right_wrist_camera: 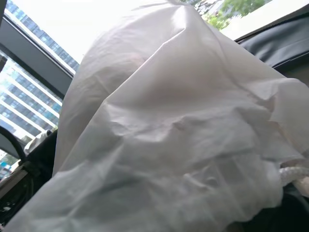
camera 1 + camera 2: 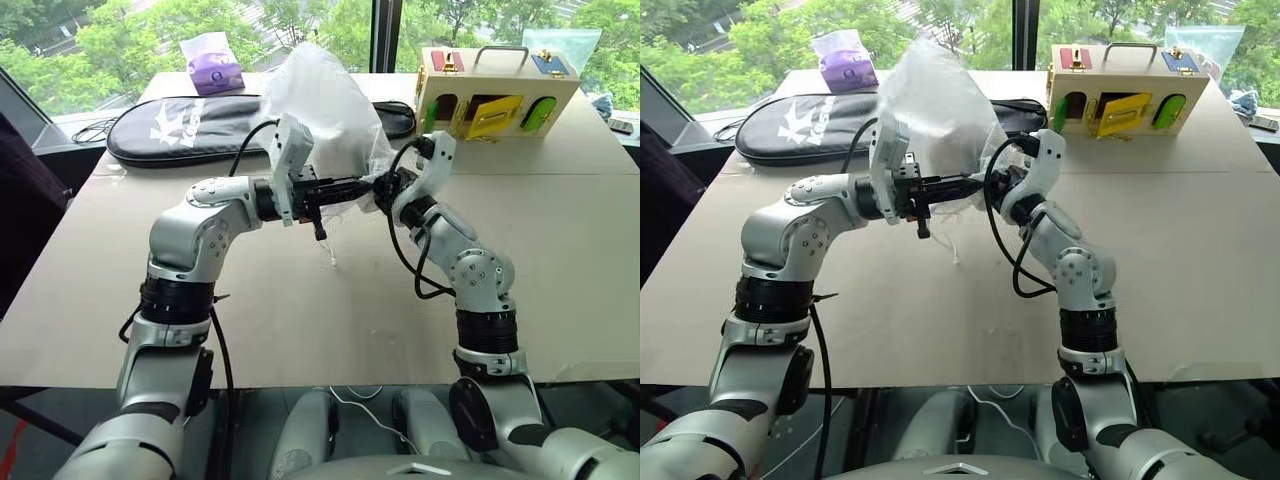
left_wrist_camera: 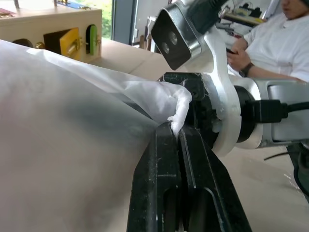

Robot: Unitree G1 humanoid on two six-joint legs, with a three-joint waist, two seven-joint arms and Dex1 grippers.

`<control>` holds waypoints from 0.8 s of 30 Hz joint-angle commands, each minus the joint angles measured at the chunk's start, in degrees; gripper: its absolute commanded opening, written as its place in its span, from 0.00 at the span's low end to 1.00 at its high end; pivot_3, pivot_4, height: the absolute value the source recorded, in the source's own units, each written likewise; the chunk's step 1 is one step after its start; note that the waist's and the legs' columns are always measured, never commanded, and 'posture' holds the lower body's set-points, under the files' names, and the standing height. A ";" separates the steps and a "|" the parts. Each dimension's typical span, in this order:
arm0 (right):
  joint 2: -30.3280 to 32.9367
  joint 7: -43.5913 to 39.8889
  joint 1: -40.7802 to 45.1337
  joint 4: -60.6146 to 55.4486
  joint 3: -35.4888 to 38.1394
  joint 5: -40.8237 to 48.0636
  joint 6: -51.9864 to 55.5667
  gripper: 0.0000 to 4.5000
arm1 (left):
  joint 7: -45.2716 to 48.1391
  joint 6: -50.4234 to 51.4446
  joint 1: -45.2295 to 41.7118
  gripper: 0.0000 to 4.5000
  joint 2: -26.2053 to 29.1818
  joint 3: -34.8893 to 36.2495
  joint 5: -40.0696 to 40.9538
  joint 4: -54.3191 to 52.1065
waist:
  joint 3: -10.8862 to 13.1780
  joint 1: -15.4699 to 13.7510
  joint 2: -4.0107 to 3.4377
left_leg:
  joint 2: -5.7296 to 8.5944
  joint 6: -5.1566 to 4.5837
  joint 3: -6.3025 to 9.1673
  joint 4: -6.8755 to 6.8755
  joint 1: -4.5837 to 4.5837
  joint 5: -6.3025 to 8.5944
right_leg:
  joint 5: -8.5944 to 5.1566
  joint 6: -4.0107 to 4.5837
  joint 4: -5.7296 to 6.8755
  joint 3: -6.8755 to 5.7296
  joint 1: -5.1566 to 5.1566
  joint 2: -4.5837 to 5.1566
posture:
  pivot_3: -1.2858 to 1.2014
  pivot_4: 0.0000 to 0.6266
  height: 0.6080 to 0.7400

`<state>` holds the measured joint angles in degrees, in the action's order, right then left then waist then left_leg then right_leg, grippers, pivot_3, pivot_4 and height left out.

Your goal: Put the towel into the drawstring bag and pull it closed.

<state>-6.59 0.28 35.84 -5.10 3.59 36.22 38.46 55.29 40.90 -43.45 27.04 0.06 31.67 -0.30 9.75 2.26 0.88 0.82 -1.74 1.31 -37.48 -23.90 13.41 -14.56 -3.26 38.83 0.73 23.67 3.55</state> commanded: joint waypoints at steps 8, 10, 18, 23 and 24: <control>9.16 -12.68 -3.51 -9.56 -9.18 -3.12 2.65 0.99 | -2.07 -1.14 -4.75 0.00 -0.41 2.92 0.06 7.27 | 0.01 0.10 0.02 | -0.06 0.00 -0.01 0.02 0.03 0.00 | 0.00 0.00 -0.01 0.04 0.01 -0.10 | 0.52 0.24 1.00; 10.79 -13.87 -3.99 -10.65 -8.41 -2.61 3.52 0.99 | -1.48 -1.11 -4.66 0.00 -0.16 2.68 0.22 7.76 | 0.02 0.07 0.03 | -0.03 0.00 -0.02 0.00 0.02 0.00 | 0.00 0.00 -0.03 0.05 -0.01 -0.04 | 0.52 0.24 1.00; 18.64 -17.60 -5.64 -12.28 -12.14 -7.28 5.83 0.99 | -0.85 -0.57 -5.51 0.00 -1.05 2.25 0.96 8.16 | 0.02 0.13 0.04 | -0.03 0.00 -0.02 0.00 0.02 0.00 | 0.00 0.00 -0.02 0.04 -0.01 -0.05 | 0.52 0.24 1.00; 19.15 -18.35 -5.89 -10.94 -14.64 -10.90 4.99 0.84 | -0.38 0.07 -5.43 0.00 -1.25 2.10 1.24 7.26 | 0.02 0.10 0.04 | -0.05 0.00 -0.02 0.01 0.02 0.00 | 0.00 0.00 -0.01 0.05 0.00 -0.08 | 0.52 0.24 1.00; 18.97 -18.30 -5.88 -10.78 -14.57 -11.23 4.77 0.73 | -0.33 0.23 -5.43 0.00 -1.25 2.17 1.34 7.12 | 0.03 0.05 0.04 | -0.05 0.00 -0.02 0.00 0.02 0.00 | 0.00 0.00 -0.01 0.05 0.00 -0.07 | 0.52 0.24 1.00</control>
<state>12.51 -17.57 29.68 -14.81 -11.12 25.59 44.56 54.52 41.14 -47.32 25.57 1.60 31.72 9.53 9.78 2.30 0.92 0.78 -1.75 1.28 -37.48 -23.88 13.42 -14.56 -3.26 38.81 0.77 23.66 3.50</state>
